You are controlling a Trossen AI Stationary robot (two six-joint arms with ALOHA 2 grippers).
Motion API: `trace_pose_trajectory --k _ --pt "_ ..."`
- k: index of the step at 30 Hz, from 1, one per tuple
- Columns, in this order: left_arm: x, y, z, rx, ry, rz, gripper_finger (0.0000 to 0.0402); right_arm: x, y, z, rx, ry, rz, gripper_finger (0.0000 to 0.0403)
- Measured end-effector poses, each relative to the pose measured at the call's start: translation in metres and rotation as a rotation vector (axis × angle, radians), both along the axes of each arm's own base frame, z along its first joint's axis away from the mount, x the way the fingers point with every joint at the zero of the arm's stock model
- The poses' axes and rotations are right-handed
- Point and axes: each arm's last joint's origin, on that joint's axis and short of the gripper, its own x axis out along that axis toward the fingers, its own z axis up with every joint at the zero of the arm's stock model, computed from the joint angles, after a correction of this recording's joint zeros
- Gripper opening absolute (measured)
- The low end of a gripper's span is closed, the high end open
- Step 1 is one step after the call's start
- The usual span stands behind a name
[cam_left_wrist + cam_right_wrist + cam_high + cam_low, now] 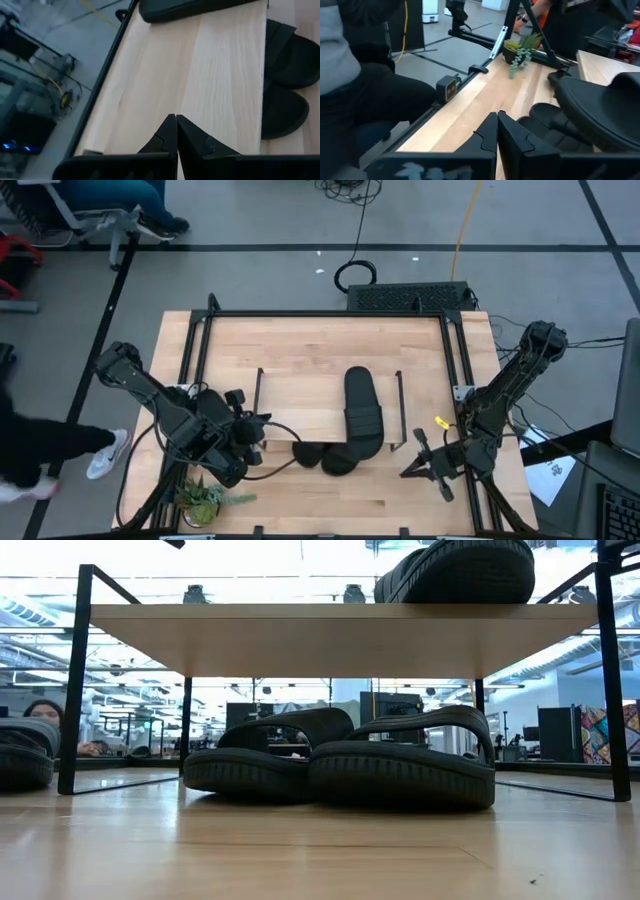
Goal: Pick and place slides into the shelf
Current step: Put the left black slipper aligned with the right black slipper on the shelf
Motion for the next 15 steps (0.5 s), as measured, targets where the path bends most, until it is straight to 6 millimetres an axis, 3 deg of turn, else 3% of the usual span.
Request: trace_pose_trajectory --k 8,15 --pt "0.014 -0.011 0.010 0.139 -0.047 -0.178 0.0001 -0.005 0.004 0.001 -0.026 -0.018 0.041 0.0000" --pt "0.030 -0.020 0.004 0.131 -0.013 -0.629 0.0000 -0.005 0.006 0.008 -0.027 -0.083 0.138 0.0000"
